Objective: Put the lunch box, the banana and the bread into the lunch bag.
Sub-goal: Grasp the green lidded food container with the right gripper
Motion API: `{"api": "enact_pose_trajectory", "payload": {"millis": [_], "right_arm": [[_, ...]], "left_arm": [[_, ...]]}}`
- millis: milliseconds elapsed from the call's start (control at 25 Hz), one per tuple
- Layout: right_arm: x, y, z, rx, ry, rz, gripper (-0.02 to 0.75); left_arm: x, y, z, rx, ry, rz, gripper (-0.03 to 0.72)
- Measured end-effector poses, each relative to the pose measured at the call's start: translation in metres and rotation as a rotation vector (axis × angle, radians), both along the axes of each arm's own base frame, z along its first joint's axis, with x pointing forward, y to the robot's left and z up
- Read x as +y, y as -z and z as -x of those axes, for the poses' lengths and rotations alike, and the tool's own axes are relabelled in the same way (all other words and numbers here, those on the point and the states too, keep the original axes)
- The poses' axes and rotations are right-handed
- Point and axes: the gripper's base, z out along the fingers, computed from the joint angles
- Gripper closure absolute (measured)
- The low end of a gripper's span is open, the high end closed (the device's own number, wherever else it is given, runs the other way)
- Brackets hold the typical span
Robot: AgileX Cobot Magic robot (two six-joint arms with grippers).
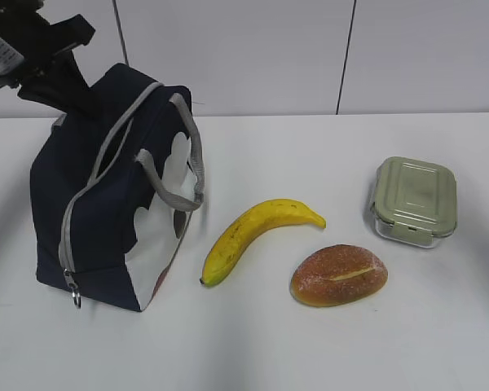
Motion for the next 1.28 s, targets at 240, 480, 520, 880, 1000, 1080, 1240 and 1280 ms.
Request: {"api": "enact_pose_trajectory", "payload": {"millis": [240,480,520,880,1000,1080,1240,1280], "right_arm": [[0.002,0.005,-0.054,0.075,0.009,-0.066,0.169],[0.002,0.016,-0.101,0.156,-0.010,-0.075,0.170],[0.002,0.019,-0.108,0.182,-0.022,-0.077,0.170],[-0.003,0.053,-0.155,0.290,-0.113,-0.216,0.169],[-0.016,0.062,-0.159,0.292,-0.132,-0.264,0.169],[-0.028,0.065,-0.161,0.281,-0.139,-0.287,0.170],[-0.053,0.069,-0.161,0.246,-0.119,-0.332,0.170],[-0.059,0.071,-0.162,0.238,-0.115,-0.349,0.169]], "left_arm": [[0.000,0.000,0.000,0.000,0.000,0.000,0.690],[0.000,0.000,0.000,0.000,0.000,0.000,0.690],[0.000,0.000,0.000,0.000,0.000,0.000,0.690],[0.000,0.000,0.000,0.000,0.000,0.000,0.690],[0.000,0.000,0.000,0.000,0.000,0.000,0.690],[0.000,0.000,0.000,0.000,0.000,0.000,0.690],[0.000,0.000,0.000,0.000,0.000,0.000,0.690],[0.000,0.000,0.000,0.000,0.000,0.001,0.690]]}}
